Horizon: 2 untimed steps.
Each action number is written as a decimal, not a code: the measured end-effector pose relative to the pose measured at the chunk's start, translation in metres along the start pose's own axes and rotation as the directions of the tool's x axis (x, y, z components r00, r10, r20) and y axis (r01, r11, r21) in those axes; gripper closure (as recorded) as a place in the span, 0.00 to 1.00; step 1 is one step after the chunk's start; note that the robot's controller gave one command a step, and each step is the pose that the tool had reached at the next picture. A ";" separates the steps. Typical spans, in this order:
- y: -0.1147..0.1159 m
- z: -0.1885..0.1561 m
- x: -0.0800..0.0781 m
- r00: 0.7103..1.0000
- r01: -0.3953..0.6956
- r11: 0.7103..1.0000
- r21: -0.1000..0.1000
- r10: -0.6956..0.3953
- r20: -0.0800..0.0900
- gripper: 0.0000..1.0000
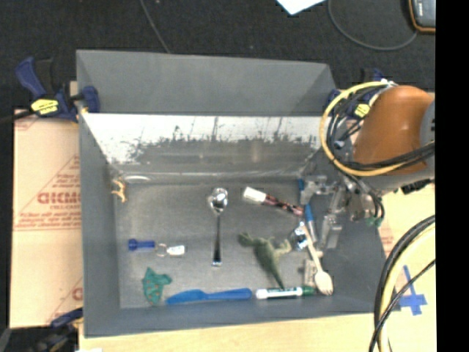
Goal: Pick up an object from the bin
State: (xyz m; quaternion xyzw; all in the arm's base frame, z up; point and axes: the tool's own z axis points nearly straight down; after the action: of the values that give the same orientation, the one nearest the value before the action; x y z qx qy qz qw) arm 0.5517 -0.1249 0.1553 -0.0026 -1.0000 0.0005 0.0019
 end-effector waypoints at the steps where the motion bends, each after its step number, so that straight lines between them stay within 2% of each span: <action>1: 0.001 -0.005 -0.002 1.000 0.006 1.000 0.002 -0.006 0.008 0.00; 2: 0.055 0.085 0.015 0.992 -0.123 0.992 0.000 0.123 0.007 0.00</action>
Offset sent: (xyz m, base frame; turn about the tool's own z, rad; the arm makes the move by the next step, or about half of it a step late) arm -0.0151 0.0549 -0.0853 0.1255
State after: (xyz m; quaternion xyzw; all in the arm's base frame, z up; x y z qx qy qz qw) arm 0.5371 -0.0702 0.0702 -0.0642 -0.9979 0.0008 -0.0015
